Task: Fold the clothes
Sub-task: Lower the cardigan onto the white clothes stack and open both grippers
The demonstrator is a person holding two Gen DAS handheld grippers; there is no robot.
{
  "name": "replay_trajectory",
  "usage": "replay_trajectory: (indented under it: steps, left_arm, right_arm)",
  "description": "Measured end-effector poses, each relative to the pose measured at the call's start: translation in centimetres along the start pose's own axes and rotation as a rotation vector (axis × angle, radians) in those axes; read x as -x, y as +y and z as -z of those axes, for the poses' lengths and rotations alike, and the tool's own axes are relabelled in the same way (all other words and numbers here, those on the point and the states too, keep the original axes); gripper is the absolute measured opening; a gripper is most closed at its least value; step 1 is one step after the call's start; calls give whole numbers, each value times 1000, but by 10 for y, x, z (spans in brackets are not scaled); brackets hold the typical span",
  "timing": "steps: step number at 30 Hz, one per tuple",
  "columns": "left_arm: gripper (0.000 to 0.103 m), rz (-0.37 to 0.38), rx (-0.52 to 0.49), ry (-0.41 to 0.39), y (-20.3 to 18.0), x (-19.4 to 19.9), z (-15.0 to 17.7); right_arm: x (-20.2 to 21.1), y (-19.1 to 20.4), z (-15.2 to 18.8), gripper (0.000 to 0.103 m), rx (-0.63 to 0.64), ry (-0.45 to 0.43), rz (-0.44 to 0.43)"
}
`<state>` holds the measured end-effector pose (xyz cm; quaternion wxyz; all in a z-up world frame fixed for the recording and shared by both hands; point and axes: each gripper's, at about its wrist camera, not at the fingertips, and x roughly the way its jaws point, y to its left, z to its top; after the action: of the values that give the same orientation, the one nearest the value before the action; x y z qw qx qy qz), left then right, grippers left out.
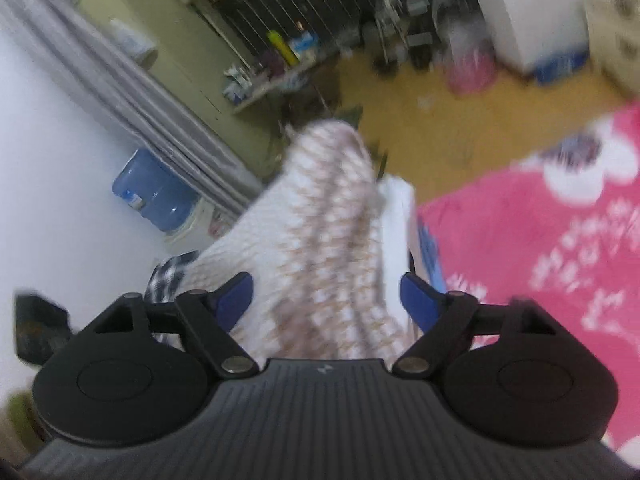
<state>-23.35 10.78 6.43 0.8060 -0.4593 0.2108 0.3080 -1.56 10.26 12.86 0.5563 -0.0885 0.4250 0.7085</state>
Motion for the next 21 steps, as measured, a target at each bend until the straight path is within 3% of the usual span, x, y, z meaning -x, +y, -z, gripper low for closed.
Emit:
replay_trajectory:
  steps: [2,4,6,7,8,10,14,17,21]
  left_arm:
    - [92,17,-135,-66,-16,4,-8]
    - [87,56,-252,-70,-34,-34,-21]
    - [85,32,-301,-46,-54,-60,-17]
    - [78,3,-317,-29,-57,-74,-11]
    - [70,-32,-327,-4,-53,-89,-7]
    - [69,-44,-351,3,-53,-102,-5]
    - [72,-30,-357,-17,-59,-73,-12]
    - [79,-33,-382,-93,-60,-85,-32]
    - [78,-130,-335,-99,-45,-120,-42]
  right_arm:
    - [15,30,12,69,137,-29,4]
    - [11,40,33,54,241,-9,15]
    - [8,43,56,44,308,40,37]
    - [-4,37,68,38,320,51,69]
    - [-16,31,80,37,331,62,102]
    - [-32,22,96,35,354,74,151]
    - [-23,39,78,25,399,96,207]
    - [4,42,44,25,381,-39,174]
    - [-35,27,-16,25,426,-176,205]
